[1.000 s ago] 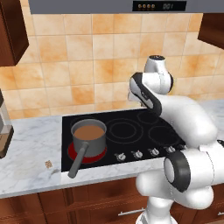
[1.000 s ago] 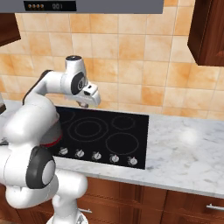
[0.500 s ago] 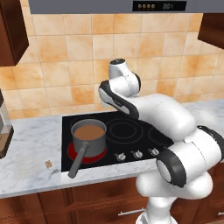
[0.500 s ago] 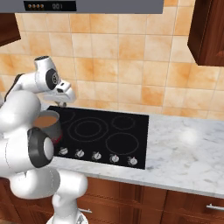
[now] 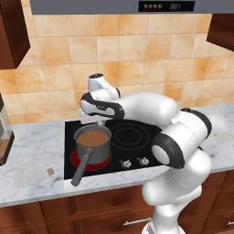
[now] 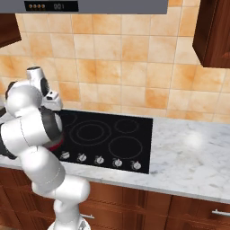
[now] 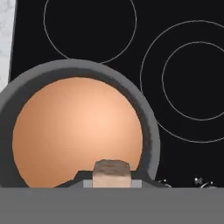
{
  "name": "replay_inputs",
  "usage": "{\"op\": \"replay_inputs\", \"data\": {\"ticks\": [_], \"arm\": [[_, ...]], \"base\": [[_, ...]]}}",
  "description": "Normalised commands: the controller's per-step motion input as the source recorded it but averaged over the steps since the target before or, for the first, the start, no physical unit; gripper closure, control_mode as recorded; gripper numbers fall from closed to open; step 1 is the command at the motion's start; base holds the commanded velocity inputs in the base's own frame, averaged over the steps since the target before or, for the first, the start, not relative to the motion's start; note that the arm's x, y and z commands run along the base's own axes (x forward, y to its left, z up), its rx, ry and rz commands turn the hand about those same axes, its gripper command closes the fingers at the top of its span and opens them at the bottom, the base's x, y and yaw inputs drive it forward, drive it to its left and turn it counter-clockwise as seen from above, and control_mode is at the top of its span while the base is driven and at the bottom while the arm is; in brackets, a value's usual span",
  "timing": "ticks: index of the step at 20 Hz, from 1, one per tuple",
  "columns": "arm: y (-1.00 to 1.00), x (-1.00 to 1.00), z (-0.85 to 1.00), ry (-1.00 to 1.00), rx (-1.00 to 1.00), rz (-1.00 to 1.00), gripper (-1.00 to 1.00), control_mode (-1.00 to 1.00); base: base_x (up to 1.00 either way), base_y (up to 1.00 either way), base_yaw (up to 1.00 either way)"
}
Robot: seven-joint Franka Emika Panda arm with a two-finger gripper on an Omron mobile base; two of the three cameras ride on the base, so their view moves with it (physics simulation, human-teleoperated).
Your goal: Pick up the sugar cube(s) and place them in the saucepan with hot chocolate.
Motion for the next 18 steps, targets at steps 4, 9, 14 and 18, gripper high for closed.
{"op": "replay_inputs", "data": {"ticks": [4, 9, 14, 18], "arm": [[0.63, 0.25, -0.32, 0.05, -0.01, 0.10, 1.00, -1.00], [0.16, -0.05, -0.26, 0.06, -0.03, -0.01, 1.00, -1.00], [-0.01, -0.11, -0.28, 0.00, 0.01, 0.00, 1.00, -1.00], [0.00, -0.09, -0.20, 0.00, 0.00, -0.01, 1.00, -1.00]], "base": [[0.00, 0.00, 0.00], [0.00, 0.00, 0.00], [0.00, 0.00, 0.00], [0.00, 0.00, 0.00]]}}
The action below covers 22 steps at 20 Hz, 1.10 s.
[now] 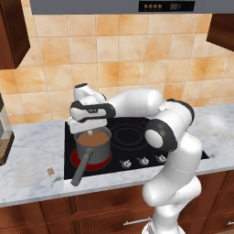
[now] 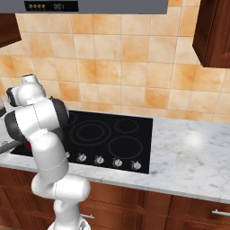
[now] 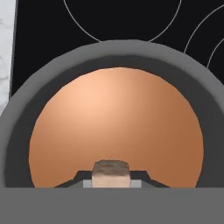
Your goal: Pick up the sugar cube(s) and place them in the saucepan with hot chocolate.
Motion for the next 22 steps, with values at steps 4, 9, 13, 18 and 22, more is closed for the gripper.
{"op": "replay_inputs", "data": {"ticks": [4, 9, 13, 18, 22], "arm": [[0.00, -0.05, -0.02, -0.02, 0.00, 0.00, -1.00, -1.00], [-0.13, -0.01, 0.00, -0.07, 0.00, -0.01, -1.00, -1.00], [-0.33, -0.12, 0.08, -0.08, -0.01, 0.00, -1.00, -1.00], [-0.62, -0.50, 0.56, -0.04, -0.14, 0.00, -1.00, -1.00], [-0.87, -0.65, 0.77, -0.02, -0.13, -0.04, -1.00, -1.00]], "base": [[0.00, 0.00, 0.00], [0.00, 0.00, 0.00], [0.00, 0.00, 0.00], [0.00, 0.00, 0.00], [0.00, 0.00, 0.00]]}}
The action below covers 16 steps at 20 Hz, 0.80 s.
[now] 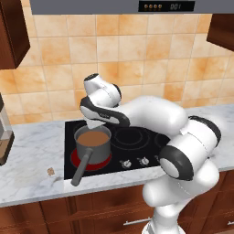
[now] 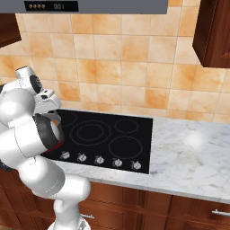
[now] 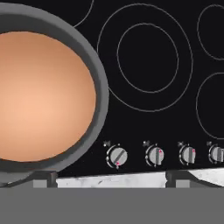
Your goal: Pick up the sugar cube(s) and place them in the saucepan with hot chocolate.
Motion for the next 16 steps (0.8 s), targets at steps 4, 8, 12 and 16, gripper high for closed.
{"op": "replay_inputs", "data": {"ticks": [4, 8, 12, 16], "arm": [[-1.00, -0.63, 0.37, 0.00, -0.04, -0.14, -1.00, -1.00], [-0.97, -0.50, 0.24, 0.00, 0.05, -0.20, -1.00, -1.00], [-0.78, -0.62, 0.11, 0.00, 0.27, -0.19, -1.00, -1.00], [-0.47, -0.36, 0.11, 0.01, 0.10, -0.11, -1.00, -1.00]], "base": [[0.00, 0.00, 0.00], [0.00, 0.00, 0.00], [0.00, 0.00, 0.00], [0.00, 0.00, 0.00]]}}
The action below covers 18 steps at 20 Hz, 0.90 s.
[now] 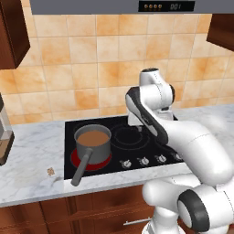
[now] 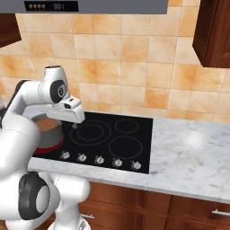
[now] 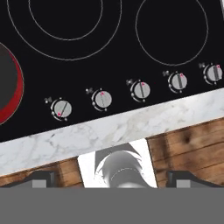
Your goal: Pick up the sugar cube(s) and place them in the saucepan with hot chocolate.
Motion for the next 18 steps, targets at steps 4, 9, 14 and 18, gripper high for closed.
{"op": "replay_inputs", "data": {"ticks": [4, 9, 14, 18], "arm": [[-0.04, 0.00, 0.00, 0.00, 0.00, 0.00, -1.00, -1.00], [0.00, 0.00, -0.01, 0.00, 0.00, 0.00, -1.00, -1.00], [0.26, -0.11, -0.05, 0.00, 0.00, 0.00, -1.00, -1.00], [0.53, -0.29, 0.00, 0.00, 0.00, 0.00, -1.00, -1.00]], "base": [[0.00, 0.00, 0.00], [0.00, 0.00, 0.00], [0.00, 0.00, 0.00], [0.00, 0.00, 0.00]]}}
